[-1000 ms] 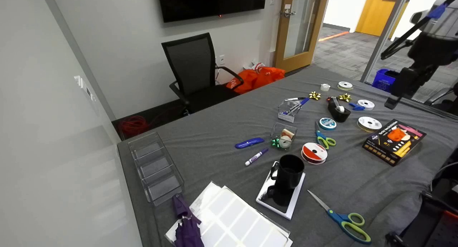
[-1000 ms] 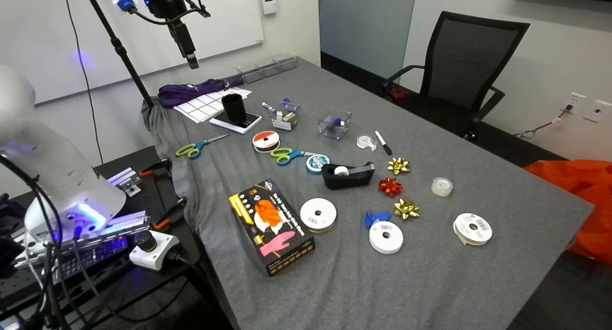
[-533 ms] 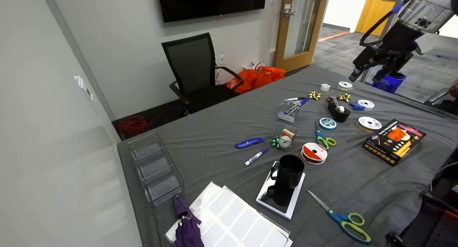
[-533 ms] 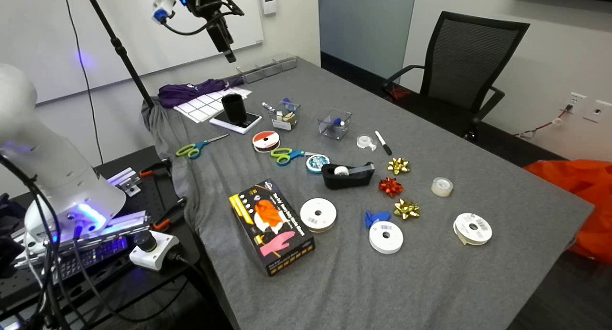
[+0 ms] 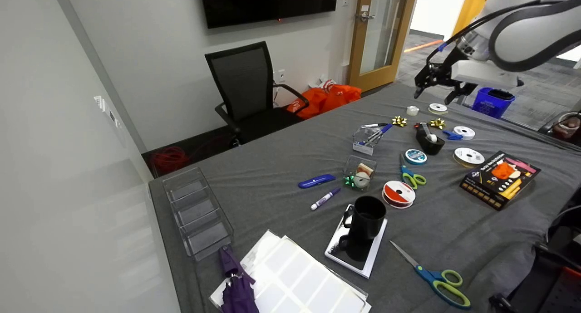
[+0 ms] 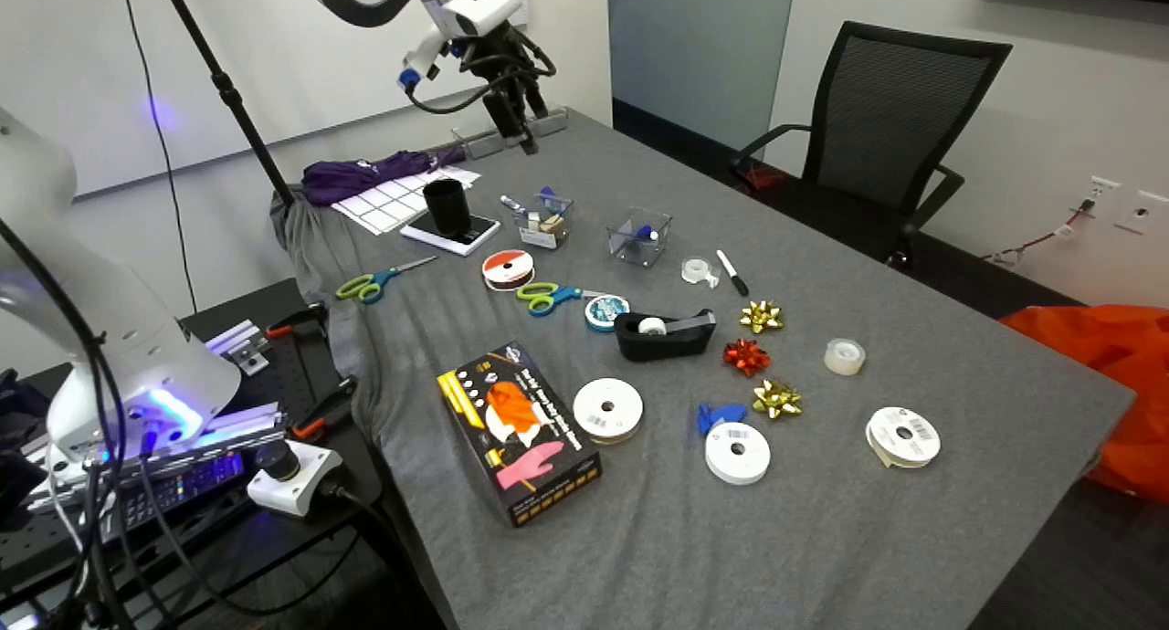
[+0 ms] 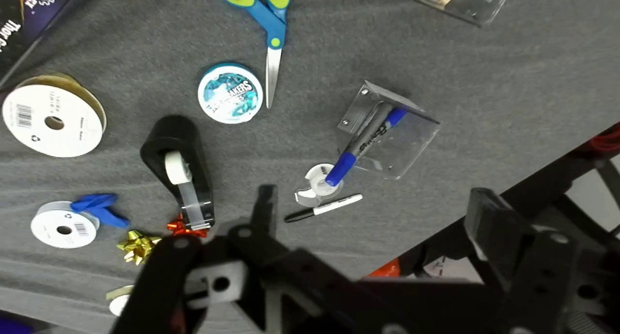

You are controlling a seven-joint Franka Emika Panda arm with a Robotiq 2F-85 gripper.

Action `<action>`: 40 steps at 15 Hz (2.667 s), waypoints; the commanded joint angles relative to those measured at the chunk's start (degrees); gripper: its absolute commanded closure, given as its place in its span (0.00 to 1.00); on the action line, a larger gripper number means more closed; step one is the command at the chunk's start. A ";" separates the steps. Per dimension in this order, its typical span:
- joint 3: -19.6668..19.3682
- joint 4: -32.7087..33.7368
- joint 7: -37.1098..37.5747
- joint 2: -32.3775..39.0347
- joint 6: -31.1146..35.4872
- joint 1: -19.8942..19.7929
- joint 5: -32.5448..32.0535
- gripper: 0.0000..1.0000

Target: Remove the marker from the right tray

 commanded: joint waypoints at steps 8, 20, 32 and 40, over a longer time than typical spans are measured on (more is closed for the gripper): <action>-3.87 10.43 15.92 12.26 -1.47 3.62 -8.55 0.00; -3.45 22.04 8.76 26.29 -5.32 3.15 8.41 0.00; -7.59 37.65 14.03 40.93 -10.34 4.98 8.91 0.00; -7.43 44.57 16.03 46.57 -11.60 4.52 10.89 0.00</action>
